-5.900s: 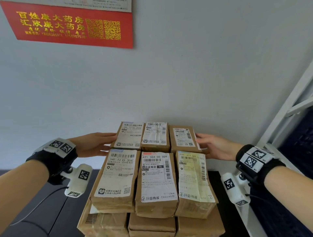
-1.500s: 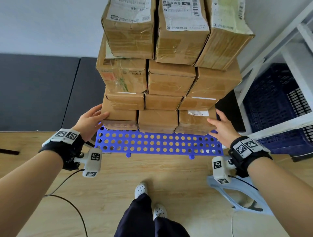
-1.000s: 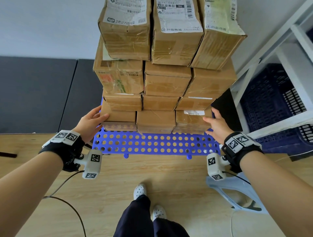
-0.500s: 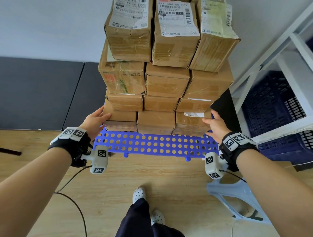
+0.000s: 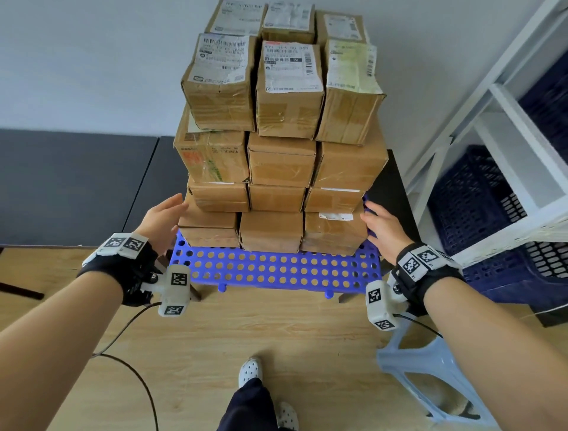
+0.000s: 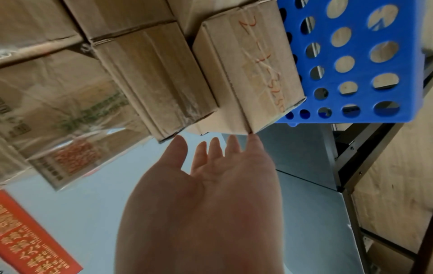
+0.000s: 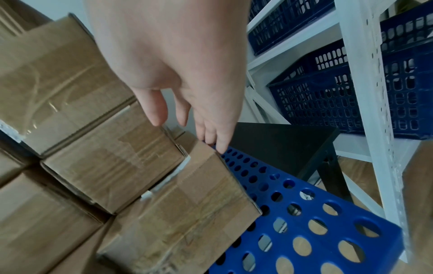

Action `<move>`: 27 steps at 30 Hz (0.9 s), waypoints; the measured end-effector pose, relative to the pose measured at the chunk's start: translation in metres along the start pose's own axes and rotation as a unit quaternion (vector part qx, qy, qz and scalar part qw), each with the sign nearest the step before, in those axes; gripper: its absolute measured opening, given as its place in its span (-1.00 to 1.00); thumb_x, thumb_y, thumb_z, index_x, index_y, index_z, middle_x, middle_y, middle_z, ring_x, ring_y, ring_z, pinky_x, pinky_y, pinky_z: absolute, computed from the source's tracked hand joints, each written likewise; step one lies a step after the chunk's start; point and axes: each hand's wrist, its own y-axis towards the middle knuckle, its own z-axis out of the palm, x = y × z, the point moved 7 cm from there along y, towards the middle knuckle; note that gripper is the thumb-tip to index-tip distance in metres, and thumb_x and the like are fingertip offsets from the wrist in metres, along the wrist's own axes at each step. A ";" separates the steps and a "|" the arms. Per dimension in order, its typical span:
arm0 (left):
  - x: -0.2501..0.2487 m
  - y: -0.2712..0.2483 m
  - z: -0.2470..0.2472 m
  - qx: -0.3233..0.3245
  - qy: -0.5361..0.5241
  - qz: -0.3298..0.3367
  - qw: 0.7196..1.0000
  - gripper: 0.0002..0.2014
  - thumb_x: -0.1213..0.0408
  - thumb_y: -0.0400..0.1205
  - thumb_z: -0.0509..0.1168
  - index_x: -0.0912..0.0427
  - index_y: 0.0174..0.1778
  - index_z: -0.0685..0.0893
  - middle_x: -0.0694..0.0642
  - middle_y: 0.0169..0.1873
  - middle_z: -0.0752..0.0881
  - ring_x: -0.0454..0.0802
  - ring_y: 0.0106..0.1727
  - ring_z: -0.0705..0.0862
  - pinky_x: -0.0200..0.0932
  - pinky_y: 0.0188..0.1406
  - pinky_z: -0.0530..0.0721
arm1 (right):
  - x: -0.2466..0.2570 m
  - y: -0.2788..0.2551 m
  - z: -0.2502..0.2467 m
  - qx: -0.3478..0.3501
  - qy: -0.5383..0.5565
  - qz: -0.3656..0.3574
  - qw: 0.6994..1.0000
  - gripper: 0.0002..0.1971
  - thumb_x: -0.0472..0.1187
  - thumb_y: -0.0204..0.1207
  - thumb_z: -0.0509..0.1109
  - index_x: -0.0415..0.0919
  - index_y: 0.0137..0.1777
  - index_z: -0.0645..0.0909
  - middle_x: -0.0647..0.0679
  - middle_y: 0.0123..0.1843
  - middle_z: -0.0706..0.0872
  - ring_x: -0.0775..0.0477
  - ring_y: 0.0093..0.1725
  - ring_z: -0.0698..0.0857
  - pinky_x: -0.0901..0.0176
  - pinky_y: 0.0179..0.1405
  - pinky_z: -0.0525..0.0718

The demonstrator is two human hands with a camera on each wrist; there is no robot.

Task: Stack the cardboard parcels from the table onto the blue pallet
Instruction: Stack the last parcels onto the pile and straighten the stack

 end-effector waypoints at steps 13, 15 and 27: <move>-0.029 -0.002 0.021 0.093 -0.089 0.020 0.991 -0.57 0.12 0.76 -0.08 0.03 0.57 0.29 -0.03 0.53 0.40 -0.02 0.60 0.27 -0.02 0.58 0.15 | 0.026 -0.014 0.017 0.060 0.154 0.002 0.986 -0.55 -0.05 0.75 -0.04 -0.14 0.60 0.25 -0.05 0.61 0.35 -0.03 0.61 0.29 0.03 0.58 0.21; -0.028 0.002 0.022 0.113 -0.111 0.008 0.987 -0.56 0.13 0.77 -0.15 0.01 0.58 0.27 -0.07 0.52 0.39 -0.05 0.60 0.25 -0.01 0.61 0.11 | 0.024 -0.010 0.018 0.055 0.173 0.011 0.983 -0.52 -0.04 0.74 0.00 -0.13 0.62 0.20 -0.05 0.61 0.34 -0.04 0.60 0.32 0.03 0.58 0.24; -0.034 -0.001 0.024 0.117 -0.089 0.012 0.989 -0.50 0.01 0.76 -0.20 0.03 0.63 0.17 -0.07 0.60 0.26 -0.06 0.63 0.18 0.01 0.63 0.05 | 0.032 -0.015 0.020 0.039 0.172 0.009 0.984 -0.53 -0.05 0.74 0.02 -0.14 0.61 0.23 -0.07 0.59 0.39 -0.04 0.57 0.37 0.04 0.54 0.30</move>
